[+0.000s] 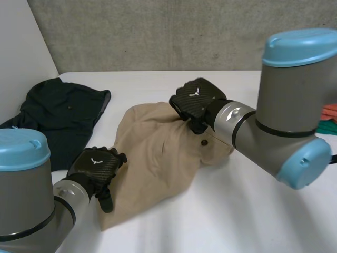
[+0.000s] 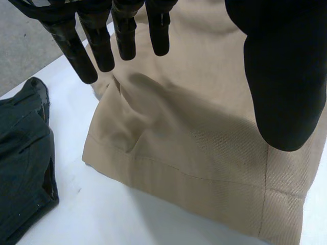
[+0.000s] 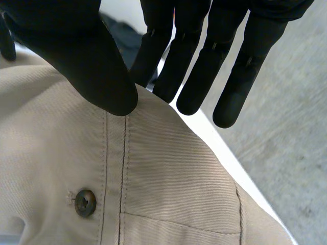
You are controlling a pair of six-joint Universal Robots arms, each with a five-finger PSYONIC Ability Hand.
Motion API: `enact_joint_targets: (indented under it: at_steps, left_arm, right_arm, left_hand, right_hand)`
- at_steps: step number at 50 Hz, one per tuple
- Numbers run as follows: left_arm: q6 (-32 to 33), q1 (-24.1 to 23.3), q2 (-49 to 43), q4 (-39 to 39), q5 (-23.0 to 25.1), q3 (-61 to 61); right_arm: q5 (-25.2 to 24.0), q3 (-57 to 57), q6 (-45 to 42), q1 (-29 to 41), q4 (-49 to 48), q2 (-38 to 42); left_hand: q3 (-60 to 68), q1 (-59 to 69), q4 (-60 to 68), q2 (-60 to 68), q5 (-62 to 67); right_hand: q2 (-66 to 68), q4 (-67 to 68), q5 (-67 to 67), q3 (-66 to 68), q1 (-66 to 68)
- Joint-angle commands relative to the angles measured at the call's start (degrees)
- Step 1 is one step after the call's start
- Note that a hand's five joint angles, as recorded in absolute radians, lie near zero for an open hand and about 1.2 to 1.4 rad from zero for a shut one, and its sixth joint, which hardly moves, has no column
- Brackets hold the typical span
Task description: Fold the laundry.
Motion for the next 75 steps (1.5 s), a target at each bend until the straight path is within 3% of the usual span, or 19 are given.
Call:
enact_joint_targets:
  at_steps: [1,14,40,47,50,51,52,55,56,62,69,75]
  left_arm:
    - [-0.99,0.45,-1.57,0.18,-0.19,0.35]
    - [-1.43,-0.07,-7.02,0.19,1.13,1.32]
    - [-2.22,-2.18,-3.24,-2.45,2.89,-1.15]
    - [2.87,-3.85,-11.41,2.29,0.34,0.70]
    - [4.98,-3.94,-11.51,3.61,-2.55,0.61]
    - [5.07,-4.03,-10.90,4.14,-3.61,0.52]
    - [5.07,-4.20,-9.15,5.36,-4.92,0.44]
    - [4.90,-4.56,-6.24,7.12,-6.43,0.00]
    - [4.73,-4.73,-4.23,8.00,-6.78,-0.18]
    - [5.51,-4.82,0.88,8.54,-5.20,0.17]
    - [11.04,-4.73,4.84,8.89,-2.48,1.75]
    - [12.81,-4.38,5.99,8.71,-0.98,3.07]
  right_arm:
    - [0.56,4.43,1.61,1.90,-2.08,-4.23]
    - [3.98,7.42,1.26,1.20,-1.29,-6.69]
    - [4.78,9.79,0.20,-1.09,-1.55,-7.04]
    - [4.86,11.37,0.03,-1.88,-1.37,-7.22]
    - [4.86,11.81,-0.85,-2.84,-1.11,-6.78]
    - [4.86,11.99,-1.20,-3.02,-1.02,-6.69]
    - [4.86,12.25,-2.16,-3.37,-0.85,-6.43]
    - [4.95,12.43,-3.92,-3.90,-0.58,-6.08]
    - [4.95,12.26,-5.23,-4.07,-0.41,-5.82]
    - [4.34,9.80,-7.35,-4.87,1.00,-5.64]
    - [-1.19,-1.16,-10.95,-4.51,15.55,2.33]
    - [-1.91,-10.76,-13.42,-4.51,26.74,11.40]
  left_hand:
    - [5.55,5.21,6.24,5.81,6.34]
    - [20.18,19.84,20.88,20.44,20.97]
    - [12.94,12.60,13.64,13.20,13.74]
    - [29.40,29.06,30.10,29.66,30.19]
    - [60.13,59.78,60.82,60.38,60.92]
    - [64.70,64.35,65.39,64.95,65.49]
    - [64.74,64.40,65.44,65.00,65.54]
    - [64.74,64.40,65.44,65.00,65.54]
    - [64.74,64.40,65.44,65.00,65.54]
    - [64.74,64.40,65.44,65.00,65.54]
    - [64.74,64.40,65.44,65.00,65.54]
    - [64.74,64.40,65.44,65.00,65.54]
  right_hand:
    - [12.28,11.75,12.76,12.28,17.46]
    - [12.28,11.75,12.76,12.28,17.46]
    - [12.28,11.75,12.76,12.28,17.46]
    - [12.28,11.75,12.76,12.28,17.46]
    - [12.28,11.75,12.76,12.28,17.46]
    - [12.28,11.75,12.76,12.28,17.46]
    - [-1.07,-1.59,-0.58,-1.07,4.11]
    - [-18.97,-19.49,-18.48,-18.97,-13.79]
    - [-32.36,-32.88,-31.87,-32.36,-27.17]
    - [-57.02,-57.54,-56.53,-57.02,-51.84]
    - [-57.72,-58.25,-57.24,-57.72,-52.54]
    - [-56.56,-57.08,-56.07,-56.56,-51.37]
